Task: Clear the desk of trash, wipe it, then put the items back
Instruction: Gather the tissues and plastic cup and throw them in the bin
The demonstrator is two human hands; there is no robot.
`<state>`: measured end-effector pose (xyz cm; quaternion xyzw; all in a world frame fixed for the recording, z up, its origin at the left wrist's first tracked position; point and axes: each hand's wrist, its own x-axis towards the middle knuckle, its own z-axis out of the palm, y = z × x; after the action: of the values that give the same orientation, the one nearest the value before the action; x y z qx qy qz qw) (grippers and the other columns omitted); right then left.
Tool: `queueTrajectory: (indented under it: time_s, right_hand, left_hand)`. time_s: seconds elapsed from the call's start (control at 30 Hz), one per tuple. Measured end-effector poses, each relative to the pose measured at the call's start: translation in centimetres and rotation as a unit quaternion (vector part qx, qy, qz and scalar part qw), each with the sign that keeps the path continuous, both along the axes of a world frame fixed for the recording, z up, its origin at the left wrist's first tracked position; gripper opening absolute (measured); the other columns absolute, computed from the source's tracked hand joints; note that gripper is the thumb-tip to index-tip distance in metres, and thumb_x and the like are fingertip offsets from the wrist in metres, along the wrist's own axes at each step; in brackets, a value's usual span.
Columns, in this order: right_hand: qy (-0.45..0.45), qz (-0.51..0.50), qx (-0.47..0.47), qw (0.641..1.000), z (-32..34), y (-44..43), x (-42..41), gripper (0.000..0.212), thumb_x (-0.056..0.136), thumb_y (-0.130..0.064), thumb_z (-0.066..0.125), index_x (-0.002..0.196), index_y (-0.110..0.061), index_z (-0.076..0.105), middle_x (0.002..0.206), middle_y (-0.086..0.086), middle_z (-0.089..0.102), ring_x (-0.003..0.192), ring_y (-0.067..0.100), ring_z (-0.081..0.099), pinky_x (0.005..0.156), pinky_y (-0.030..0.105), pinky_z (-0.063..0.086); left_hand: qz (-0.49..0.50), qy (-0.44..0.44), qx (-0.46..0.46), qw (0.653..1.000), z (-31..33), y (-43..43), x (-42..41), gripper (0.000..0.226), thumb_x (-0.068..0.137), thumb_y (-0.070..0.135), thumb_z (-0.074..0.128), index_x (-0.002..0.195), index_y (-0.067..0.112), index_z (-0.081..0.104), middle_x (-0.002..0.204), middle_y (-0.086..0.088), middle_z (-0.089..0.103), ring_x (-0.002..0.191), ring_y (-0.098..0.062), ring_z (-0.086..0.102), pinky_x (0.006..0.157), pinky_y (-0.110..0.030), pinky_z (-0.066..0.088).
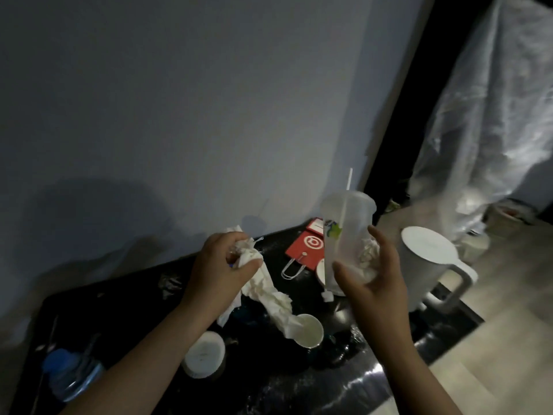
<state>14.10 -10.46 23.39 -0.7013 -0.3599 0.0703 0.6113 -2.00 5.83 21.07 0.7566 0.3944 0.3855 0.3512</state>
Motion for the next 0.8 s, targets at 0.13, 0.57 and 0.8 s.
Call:
queueTrajectory:
  time_s: [0.13, 0.57, 0.8]
  right_hand:
    - [-0.004, -0.039, 0.005, 0.999, 1.2, -4.0, 1.3, 0.072, 0.077, -0.021, 0.075, 0.133, -0.048, 0.038, 0.112, -0.03, 0.05, 0.106, 0.009, 0.059, 0.085, 0.045, 0.056]
    - [-0.023, -0.186, 0.035, 0.982, 3.2, -22.4, 11.0, 0.07, 0.077, -0.019, 0.076, 0.129, -0.049, 0.041, 0.104, -0.03, 0.054, 0.096, -0.004, 0.059, 0.079, 0.02, 0.049]
    - [-0.013, -0.235, 0.039, 0.971, 3.3, -33.5, 16.5, 0.067, 0.077, -0.015, 0.075, 0.129, -0.045, 0.044, 0.091, -0.035, 0.06, 0.086, -0.014, 0.058, 0.063, 0.002, 0.044]
  left_hand:
    - [-0.068, -0.011, 0.015, 0.998, 1.2, -2.6, 3.1, 0.041, 0.073, 0.023, 0.082, 0.11, 0.025, 0.065, 0.113, 0.007, 0.055, 0.091, 0.0, 0.059, 0.073, -0.011, 0.047]
    - [-0.211, -0.05, 0.031, 0.976, 5.3, -19.2, 17.1, 0.035, 0.076, 0.022, 0.08, 0.105, 0.033, 0.064, 0.107, 0.021, 0.055, 0.095, 0.003, 0.058, 0.075, -0.006, 0.046]
    - [-0.273, -0.049, 0.014, 0.961, 5.2, -29.3, 25.4, 0.035, 0.075, 0.02, 0.08, 0.105, 0.031, 0.066, 0.106, 0.019, 0.057, 0.094, 0.005, 0.057, 0.071, -0.001, 0.043]
